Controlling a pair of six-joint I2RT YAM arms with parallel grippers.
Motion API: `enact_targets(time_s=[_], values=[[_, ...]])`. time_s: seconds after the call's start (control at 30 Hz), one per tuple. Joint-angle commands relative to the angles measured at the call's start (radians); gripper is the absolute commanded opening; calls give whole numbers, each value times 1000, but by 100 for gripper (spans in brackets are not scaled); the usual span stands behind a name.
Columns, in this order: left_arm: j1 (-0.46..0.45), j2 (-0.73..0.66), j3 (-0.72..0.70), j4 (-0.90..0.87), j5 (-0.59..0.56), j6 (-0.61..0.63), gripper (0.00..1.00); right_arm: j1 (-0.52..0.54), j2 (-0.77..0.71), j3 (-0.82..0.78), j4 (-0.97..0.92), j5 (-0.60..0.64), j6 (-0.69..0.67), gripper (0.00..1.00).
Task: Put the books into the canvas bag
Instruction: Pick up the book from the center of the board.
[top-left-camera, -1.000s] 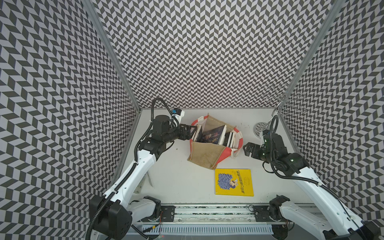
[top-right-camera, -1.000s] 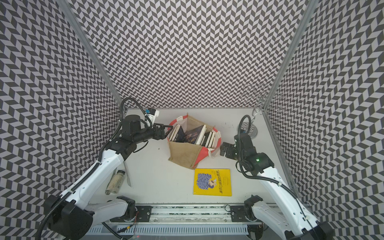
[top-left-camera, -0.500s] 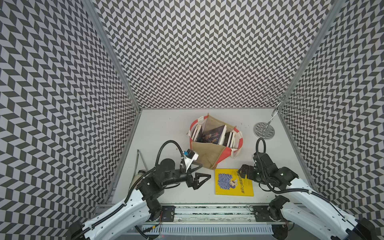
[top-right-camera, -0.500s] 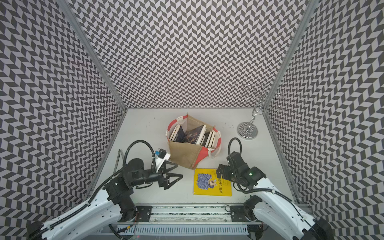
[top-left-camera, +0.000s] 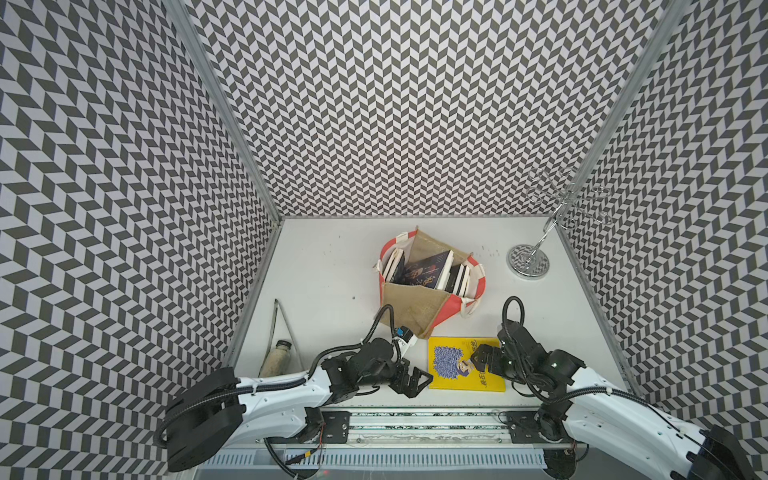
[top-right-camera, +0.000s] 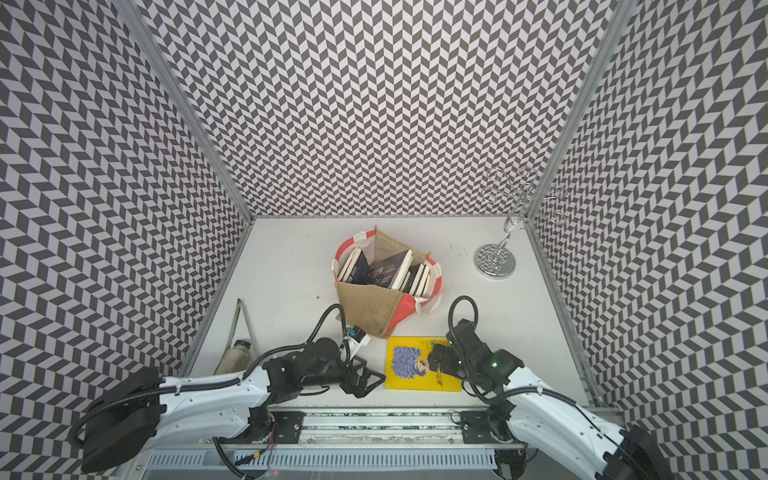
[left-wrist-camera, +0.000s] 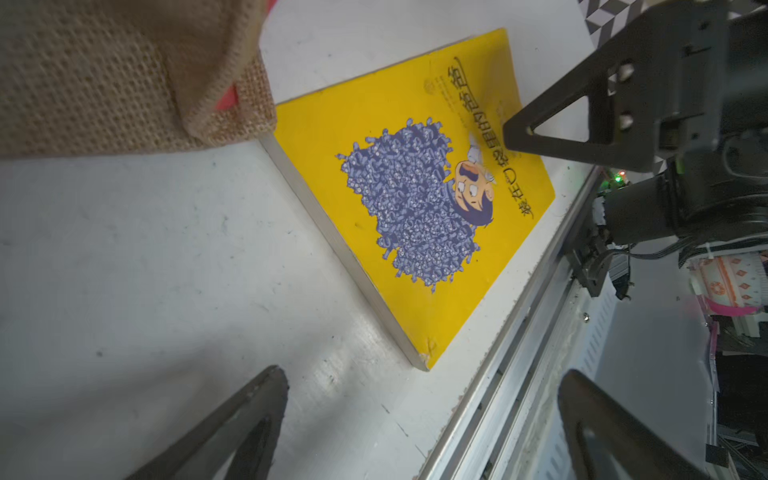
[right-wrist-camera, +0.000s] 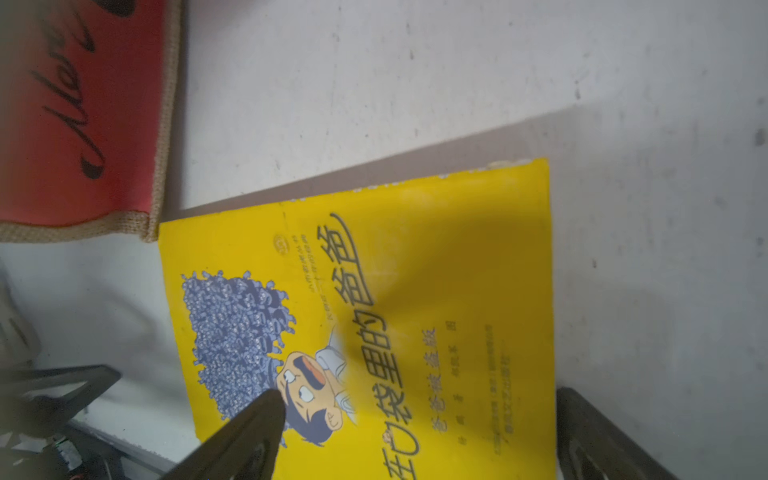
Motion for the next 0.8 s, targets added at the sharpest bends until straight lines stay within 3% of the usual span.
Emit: enact_targets(time_s=[0.0, 0.23, 0.43, 0.57, 0.77], values=[[30, 73, 45, 63, 43, -23, 99, 30, -12, -53, 103, -104, -5, 99], [72, 216, 66, 130, 160, -25, 100, 74, -48, -149, 292, -272, -47, 100], [72, 236, 70, 134, 183, -23, 97, 86, -166, -201, 409, -326, -48, 87], [72, 217, 63, 134, 191, -26, 83, 86, -197, -226, 448, -332, -23, 61], [75, 238, 67, 154, 223, -24, 64, 86, -208, -241, 515, -366, -7, 36]])
